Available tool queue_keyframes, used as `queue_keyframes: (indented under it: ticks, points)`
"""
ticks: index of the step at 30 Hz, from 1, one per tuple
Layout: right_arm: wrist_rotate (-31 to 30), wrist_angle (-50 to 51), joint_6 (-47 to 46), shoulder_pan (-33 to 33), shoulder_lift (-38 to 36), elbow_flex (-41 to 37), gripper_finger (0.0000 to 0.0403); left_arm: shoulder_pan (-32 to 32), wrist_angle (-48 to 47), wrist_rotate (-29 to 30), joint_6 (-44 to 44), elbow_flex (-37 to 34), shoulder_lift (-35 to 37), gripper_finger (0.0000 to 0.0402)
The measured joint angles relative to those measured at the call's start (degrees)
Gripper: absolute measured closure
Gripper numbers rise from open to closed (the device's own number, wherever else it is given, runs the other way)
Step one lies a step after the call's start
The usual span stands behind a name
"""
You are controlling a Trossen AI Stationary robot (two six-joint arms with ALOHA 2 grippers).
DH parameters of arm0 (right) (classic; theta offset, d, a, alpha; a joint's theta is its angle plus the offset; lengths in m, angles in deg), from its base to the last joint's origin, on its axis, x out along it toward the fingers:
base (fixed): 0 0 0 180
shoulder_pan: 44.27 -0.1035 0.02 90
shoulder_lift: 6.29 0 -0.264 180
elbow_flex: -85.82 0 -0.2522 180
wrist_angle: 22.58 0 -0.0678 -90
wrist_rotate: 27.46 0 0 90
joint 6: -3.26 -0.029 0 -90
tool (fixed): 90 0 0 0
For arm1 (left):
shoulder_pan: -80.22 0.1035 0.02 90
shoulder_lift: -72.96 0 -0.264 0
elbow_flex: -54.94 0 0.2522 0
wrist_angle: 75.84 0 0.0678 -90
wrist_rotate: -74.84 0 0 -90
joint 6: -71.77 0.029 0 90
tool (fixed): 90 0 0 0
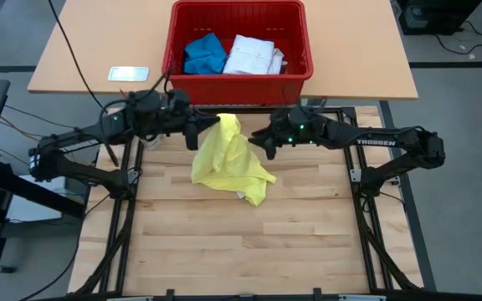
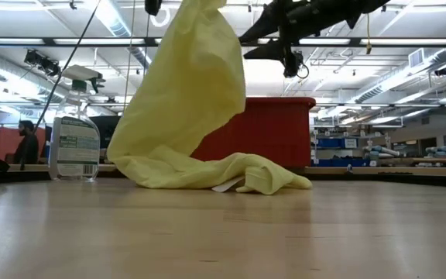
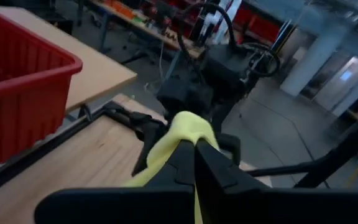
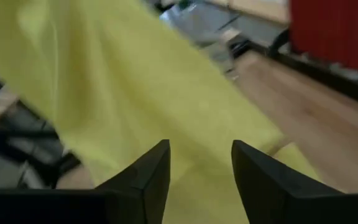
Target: Fold Laundry from Bin
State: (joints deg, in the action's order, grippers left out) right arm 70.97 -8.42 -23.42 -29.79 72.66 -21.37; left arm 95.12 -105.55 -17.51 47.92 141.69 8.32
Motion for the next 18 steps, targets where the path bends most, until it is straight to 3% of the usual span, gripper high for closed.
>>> queue_keyframes:
  ticks: [3, 8, 14, 18]
  points:
    - [2.1, -0.2, 2.8, -2.0, 2.0, 0.0, 0.0215, 0.0, -3.3, 0.7, 1.4, 2.7, -0.4, 0.0401]
    - [1.9, -2.5, 5.5, -4.7, 3.6, 0.0, 0.02, 0.1, -4.3, 6.7, 1.5, 4.4, 0.0, 0.0401]
    - [-6.4, -8.1, 11.2, -6.7, 4.3, 0.0, 0.0193, 1.1, -4.4, 8.3, 0.9, 4.4, -0.3, 0.0401]
    - [-7.5, -12.3, 14.0, -7.2, 7.8, 0.1, 0.0192, 1.2, -4.6, 10.9, 0.6, 4.4, -0.7, 0.0401]
